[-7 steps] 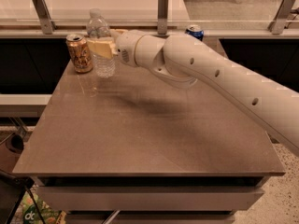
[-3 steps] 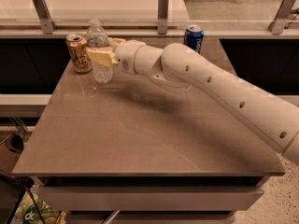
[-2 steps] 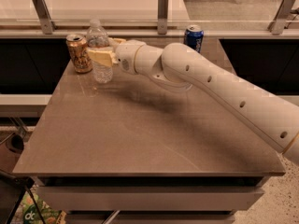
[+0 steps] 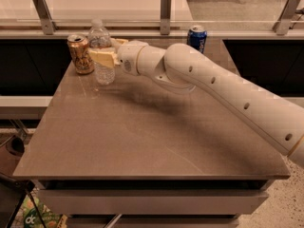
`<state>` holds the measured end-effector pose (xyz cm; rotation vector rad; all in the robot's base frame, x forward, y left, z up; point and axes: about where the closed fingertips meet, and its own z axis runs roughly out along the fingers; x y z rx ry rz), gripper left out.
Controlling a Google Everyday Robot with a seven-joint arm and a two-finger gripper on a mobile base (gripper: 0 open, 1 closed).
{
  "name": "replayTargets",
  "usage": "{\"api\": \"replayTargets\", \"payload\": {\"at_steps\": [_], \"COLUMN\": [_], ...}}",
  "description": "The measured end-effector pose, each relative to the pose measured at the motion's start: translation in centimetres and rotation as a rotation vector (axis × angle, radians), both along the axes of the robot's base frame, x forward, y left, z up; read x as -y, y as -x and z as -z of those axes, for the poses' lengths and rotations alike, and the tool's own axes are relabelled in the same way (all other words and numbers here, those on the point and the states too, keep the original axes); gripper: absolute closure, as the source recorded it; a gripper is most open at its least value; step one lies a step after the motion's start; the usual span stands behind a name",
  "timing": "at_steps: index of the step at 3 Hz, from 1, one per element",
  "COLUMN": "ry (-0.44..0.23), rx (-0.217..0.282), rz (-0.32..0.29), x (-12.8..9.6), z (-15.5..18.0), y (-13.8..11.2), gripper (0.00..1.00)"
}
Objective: Move water bottle near orange can
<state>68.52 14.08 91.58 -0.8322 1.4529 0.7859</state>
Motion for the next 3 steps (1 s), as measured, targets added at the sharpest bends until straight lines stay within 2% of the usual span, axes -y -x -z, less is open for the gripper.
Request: {"api": "replayTargets", "payload": {"at_steps": [1, 2, 3], "ry": [0.000, 0.000, 0.000], "rx": [0.000, 0.000, 0.000], "rz": [0.000, -0.003, -0.004], "x": [-0.01, -0.22, -0.23], "z": [-0.01, -0.04, -0.04], "y": [0.00, 0.08, 0.09], "gripper": [0.12, 0.00, 0.00]}}
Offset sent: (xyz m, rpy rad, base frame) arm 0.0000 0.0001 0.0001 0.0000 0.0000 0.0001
